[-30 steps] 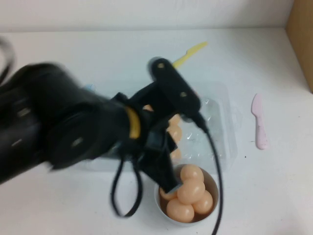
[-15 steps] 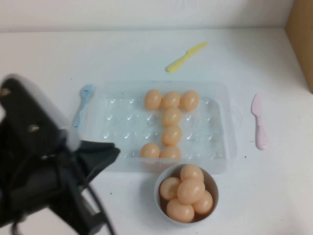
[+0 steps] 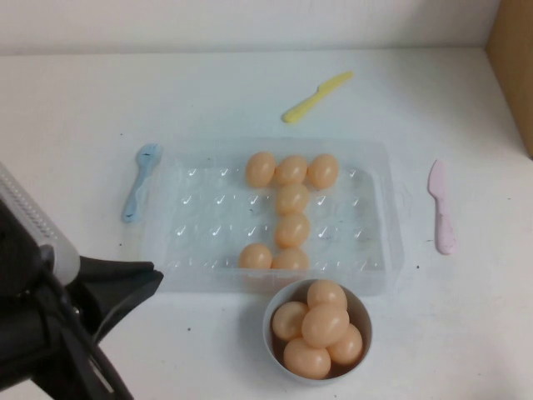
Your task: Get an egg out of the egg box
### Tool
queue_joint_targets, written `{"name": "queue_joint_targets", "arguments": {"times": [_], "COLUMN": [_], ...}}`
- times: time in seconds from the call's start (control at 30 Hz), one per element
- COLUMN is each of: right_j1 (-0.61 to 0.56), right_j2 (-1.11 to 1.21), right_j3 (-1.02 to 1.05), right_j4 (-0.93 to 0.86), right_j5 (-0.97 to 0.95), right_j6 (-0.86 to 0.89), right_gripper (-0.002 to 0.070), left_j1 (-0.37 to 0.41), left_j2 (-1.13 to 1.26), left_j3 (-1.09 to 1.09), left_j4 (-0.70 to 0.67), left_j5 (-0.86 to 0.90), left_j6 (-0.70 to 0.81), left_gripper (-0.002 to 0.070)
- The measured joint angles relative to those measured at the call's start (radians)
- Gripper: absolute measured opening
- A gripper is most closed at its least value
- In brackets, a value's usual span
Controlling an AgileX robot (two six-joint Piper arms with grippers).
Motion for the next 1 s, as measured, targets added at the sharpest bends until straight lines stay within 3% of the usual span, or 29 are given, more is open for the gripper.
{"name": "queue_joint_targets", "arguments": {"times": [0.3, 0.43, 0.67, 1.0], "right_j1": [0.0, 0.0, 0.0, 0.0], "right_j2": [0.0, 0.0, 0.0, 0.0], "right_j3": [0.0, 0.0, 0.0, 0.0], "right_j4": [0.003, 0.007, 0.011, 0.011], "right_j5": [0.0, 0.002, 0.002, 0.002], "right_j6": [0.0, 0.0, 0.0, 0.0], "right_gripper": [-0.0017, -0.0017, -0.0017, -0.0017], "left_j1": [0.0, 0.04, 0.219, 0.559], "left_j2": [-0.006, -0.033, -0.161, -0.488], "left_j3": [0.102, 0.209, 0.439, 0.73], "left_j4": [0.177, 0.195, 0.123, -0.078], "left_j5": [0.012, -0.01, -0.274, -0.615], "left_j6": [-0.002, -0.043, -0.08, -0.023], "left_gripper": [-0.0002, -0.0002, -0.0003, -0.0003]}}
